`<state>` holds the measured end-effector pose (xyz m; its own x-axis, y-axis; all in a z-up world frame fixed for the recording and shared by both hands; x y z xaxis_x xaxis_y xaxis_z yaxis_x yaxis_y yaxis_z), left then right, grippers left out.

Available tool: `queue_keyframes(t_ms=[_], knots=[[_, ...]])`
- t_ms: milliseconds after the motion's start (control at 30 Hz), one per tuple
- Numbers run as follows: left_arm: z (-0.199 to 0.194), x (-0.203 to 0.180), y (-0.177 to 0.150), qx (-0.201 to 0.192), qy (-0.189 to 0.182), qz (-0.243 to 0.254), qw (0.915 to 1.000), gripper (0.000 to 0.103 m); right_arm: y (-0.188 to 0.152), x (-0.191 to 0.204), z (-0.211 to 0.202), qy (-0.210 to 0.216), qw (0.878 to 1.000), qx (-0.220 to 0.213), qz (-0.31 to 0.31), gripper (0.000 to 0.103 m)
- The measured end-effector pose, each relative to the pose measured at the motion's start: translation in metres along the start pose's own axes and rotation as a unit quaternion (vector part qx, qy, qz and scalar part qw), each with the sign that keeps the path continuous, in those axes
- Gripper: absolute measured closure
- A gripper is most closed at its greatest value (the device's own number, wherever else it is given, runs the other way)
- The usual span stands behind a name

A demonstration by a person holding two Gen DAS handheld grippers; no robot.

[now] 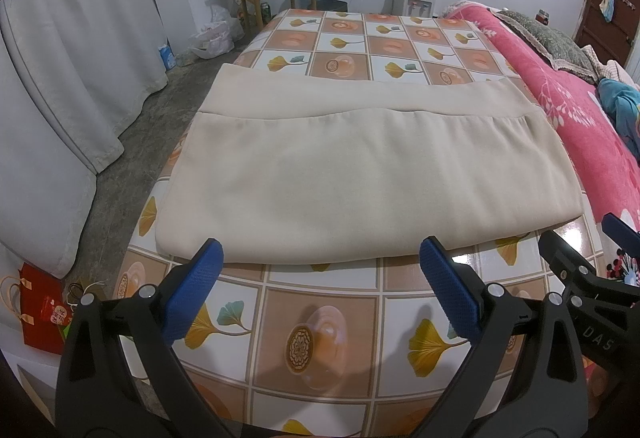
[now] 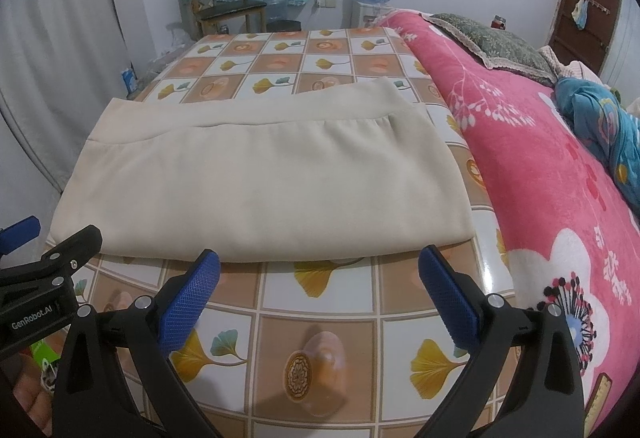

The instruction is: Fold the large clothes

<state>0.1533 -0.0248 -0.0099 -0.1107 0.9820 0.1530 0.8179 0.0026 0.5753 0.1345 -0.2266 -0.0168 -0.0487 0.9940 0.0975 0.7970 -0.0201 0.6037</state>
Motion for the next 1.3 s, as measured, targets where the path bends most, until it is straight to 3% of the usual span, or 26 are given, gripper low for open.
queue_keyframes(t_ms=[1300], knots=[[0.0001, 0.0047, 0.0067, 0.002, 0.0, -0.007, 1.0, 0.008, -0.0009, 0.0029, 0.0007, 0.0, 1.0, 0.002, -0.003, 0.006]])
Point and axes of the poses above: each gripper's, at about its wrist camera, not at the fingertips, and z roughly the way its jaws point, x to its left, y to its top, the point moved 5 cm from there along z, roughly the way its jaws point, and after that the axes turned 8 degrees about y, right-handed, at the moved point
